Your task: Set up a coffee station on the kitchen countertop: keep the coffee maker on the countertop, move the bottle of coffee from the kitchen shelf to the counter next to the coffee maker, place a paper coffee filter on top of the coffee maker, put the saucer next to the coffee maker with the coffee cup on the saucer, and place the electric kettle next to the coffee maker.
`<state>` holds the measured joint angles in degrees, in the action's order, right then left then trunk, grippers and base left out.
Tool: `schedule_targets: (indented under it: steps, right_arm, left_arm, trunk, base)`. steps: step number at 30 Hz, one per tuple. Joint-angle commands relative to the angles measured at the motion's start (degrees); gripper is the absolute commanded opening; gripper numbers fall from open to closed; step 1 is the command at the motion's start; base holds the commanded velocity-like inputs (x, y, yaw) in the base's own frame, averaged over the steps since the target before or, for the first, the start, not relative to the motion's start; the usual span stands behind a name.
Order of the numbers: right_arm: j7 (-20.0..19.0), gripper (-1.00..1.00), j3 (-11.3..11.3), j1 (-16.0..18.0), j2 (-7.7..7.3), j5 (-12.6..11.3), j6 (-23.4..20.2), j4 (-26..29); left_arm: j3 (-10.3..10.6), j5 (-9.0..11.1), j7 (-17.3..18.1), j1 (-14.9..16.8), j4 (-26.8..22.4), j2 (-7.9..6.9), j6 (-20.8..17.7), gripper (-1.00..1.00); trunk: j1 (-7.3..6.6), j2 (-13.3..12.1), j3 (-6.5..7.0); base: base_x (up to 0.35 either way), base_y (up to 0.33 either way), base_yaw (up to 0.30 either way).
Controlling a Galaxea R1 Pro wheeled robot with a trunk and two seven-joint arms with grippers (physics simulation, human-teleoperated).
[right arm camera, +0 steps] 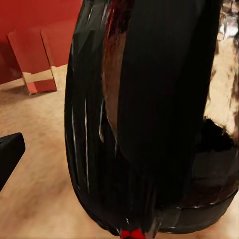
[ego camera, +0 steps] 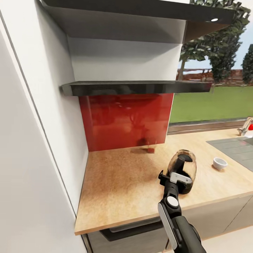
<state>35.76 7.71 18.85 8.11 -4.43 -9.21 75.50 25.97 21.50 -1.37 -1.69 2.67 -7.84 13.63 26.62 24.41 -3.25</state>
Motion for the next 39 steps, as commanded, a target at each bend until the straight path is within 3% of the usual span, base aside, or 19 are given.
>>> schedule_targets:
  steps: [1, 5, 8, 17, 18, 39]
  right_arm:
    - [0.4, 1.0, 0.1, 0.0, -0.03, -0.3, -0.3, 0.1]
    - [0.4, 1.0, -0.3, 0.0, -0.03, -0.3, -0.3, 0.1]
    - [0.4, 1.0, -2.3, 0.0, -0.03, -0.3, -0.4, 0.1]
    - [0.4, 1.0, -2.8, 0.1, -0.03, -0.3, -0.4, 0.1]
    - [0.4, -1.0, -2.8, 0.1, -0.03, -0.3, -0.4, 0.1]
    - [0.3, -1.0, -2.8, 0.1, -0.03, -0.3, -0.4, 0.2]
  left_arm:
    - [0.5, 0.3, -0.1, 0.0, 0.1, 0.01, 0.3, 1.0]
    - [0.5, 0.3, -0.1, 0.0, 0.1, 0.01, 0.3, 1.0]
    - [0.5, 0.3, -0.2, -0.2, 0.1, 0.01, 0.3, 1.0]
    - [0.5, 0.3, -0.1, -0.3, 0.1, 0.01, 0.3, 1.0]
    - [0.5, 0.3, -0.1, -0.3, 0.1, 0.01, 0.3, 1.0]
    - [0.5, 0.3, -0.1, -0.3, 0.1, 0.0, 0.3, 1.0]
  trunk:
    - [0.04, 0.1, -0.11]
    - [0.04, 0.1, -0.11]
    - [0.04, 0.1, -0.11]
    - [0.04, 0.1, -0.11]
    - [0.04, 0.1, -0.11]
    - [0.04, 0.1, -0.11]
  base:
    - [0.048, -0.032, 0.0]
    - [0.016, -0.011, 0.0]
    - [0.002, -0.001, 0.0]
    - [0.039, 0.0, 0.0]
    - [0.008, 0.0, 0.0]
    - [0.0, 0.0, 0.0]
